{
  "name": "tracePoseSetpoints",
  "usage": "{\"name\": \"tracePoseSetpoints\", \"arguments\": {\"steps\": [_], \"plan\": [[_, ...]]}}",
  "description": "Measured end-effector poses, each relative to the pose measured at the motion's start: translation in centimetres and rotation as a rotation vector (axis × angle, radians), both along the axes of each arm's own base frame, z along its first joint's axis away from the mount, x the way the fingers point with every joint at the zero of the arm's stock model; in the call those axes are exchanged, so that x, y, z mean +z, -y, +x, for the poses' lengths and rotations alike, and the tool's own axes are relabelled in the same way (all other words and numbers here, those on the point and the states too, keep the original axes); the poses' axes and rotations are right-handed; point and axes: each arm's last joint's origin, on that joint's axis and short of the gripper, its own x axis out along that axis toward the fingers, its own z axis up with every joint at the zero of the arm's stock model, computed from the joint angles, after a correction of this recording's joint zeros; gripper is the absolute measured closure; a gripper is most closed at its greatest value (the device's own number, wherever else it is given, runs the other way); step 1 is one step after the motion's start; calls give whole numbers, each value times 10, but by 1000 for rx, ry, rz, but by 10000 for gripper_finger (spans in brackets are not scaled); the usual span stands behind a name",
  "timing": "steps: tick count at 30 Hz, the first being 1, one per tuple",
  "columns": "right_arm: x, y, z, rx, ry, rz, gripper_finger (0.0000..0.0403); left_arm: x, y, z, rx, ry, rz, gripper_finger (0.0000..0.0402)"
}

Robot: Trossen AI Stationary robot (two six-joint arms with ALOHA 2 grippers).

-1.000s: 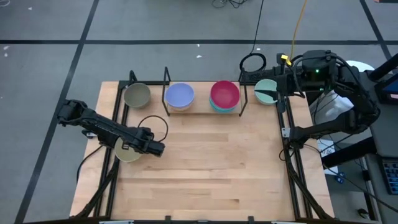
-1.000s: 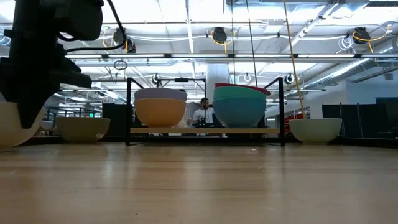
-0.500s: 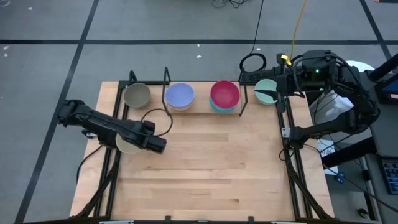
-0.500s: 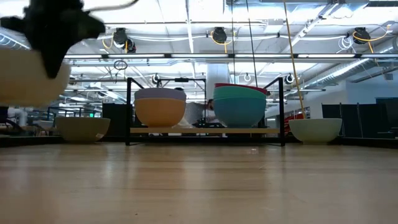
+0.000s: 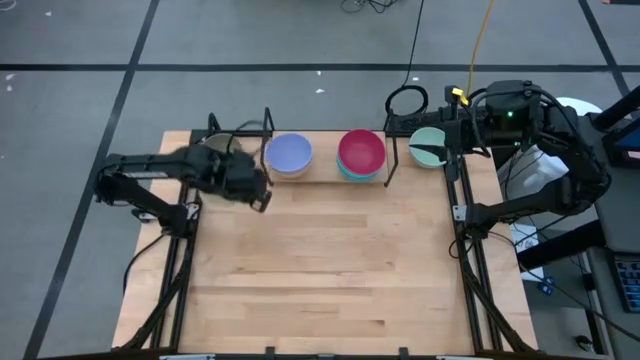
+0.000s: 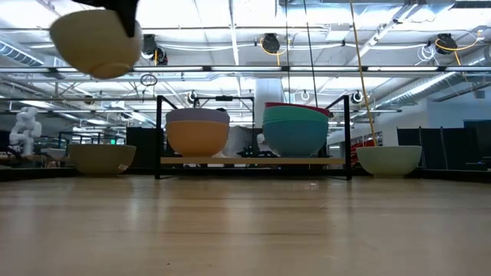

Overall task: Place and stack bowls onto a shelf
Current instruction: Stack the yellow bowl on top of the purple bowl on the shelf

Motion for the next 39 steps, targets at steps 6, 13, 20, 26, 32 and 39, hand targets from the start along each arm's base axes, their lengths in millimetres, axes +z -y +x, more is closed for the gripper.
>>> {"name": "tracePoseSetpoints", "arguments": {"steps": [6,13,20,26,32,39], "plan": [[0,0,0,0,0,0,234,25,-34,6,-80,33,54,394],[0,0,0,0,-1,0,234,53,-71,32,-179,63,143,394],[0,0,0,-3,-1,-1,234,59,-105,71,-305,65,169,394],[0,0,0,-4,-1,-1,234,34,-124,102,-370,11,103,394],[0,0,0,-4,-1,-2,234,-1,-137,129,-443,-68,14,394],[0,0,0,-4,-1,-2,234,-23,-142,143,-456,-93,-55,394]]}}
